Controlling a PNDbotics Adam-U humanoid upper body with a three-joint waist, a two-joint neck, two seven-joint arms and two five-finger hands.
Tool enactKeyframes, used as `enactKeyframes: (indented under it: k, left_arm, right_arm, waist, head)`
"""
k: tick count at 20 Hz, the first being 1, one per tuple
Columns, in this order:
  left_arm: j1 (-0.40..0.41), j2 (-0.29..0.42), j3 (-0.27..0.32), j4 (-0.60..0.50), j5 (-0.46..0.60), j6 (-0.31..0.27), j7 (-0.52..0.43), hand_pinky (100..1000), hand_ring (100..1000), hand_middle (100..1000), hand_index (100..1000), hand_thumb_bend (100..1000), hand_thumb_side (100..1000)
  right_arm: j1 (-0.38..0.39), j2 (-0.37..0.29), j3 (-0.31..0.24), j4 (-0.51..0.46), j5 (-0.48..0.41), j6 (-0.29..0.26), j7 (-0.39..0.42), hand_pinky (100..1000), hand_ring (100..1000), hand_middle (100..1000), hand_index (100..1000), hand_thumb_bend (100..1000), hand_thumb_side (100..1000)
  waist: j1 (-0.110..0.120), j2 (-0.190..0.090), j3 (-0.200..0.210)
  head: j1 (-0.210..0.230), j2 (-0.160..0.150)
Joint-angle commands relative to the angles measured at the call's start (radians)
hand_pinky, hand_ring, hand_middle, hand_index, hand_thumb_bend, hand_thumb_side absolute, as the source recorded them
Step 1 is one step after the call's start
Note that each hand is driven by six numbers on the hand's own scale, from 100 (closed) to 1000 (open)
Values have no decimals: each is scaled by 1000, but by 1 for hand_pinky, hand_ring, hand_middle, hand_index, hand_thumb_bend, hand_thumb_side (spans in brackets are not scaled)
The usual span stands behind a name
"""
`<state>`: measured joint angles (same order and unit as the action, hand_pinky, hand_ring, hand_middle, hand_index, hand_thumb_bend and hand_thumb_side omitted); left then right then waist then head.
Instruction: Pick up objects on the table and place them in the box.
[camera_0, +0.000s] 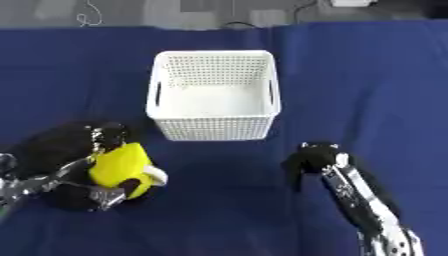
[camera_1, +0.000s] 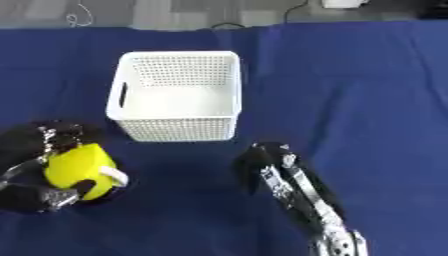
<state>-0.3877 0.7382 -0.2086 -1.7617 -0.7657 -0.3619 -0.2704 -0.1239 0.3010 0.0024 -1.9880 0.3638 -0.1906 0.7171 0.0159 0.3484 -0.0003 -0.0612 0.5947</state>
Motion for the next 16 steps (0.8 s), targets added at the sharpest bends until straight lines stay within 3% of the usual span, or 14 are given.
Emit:
enactKeyframes:
  k: [1, 16]
  left_arm:
    - [4, 18, 10, 8, -5, 5, 1, 869, 820, 888, 941, 197, 938]
    - [15, 8, 12, 33, -11, 16, 12, 869, 812, 882, 943, 197, 939]
  right_arm:
    - [3, 16, 9, -12, 5, -6, 1, 302, 422, 444, 607, 100, 949]
    - [3, 29, 11, -12, 17, -14, 6, 303, 423, 444, 607, 100, 950]
  waist:
    - [0, -14, 3]
    - [-8, -8, 2]
  head:
    - [-4, -15]
    - [-10, -17]
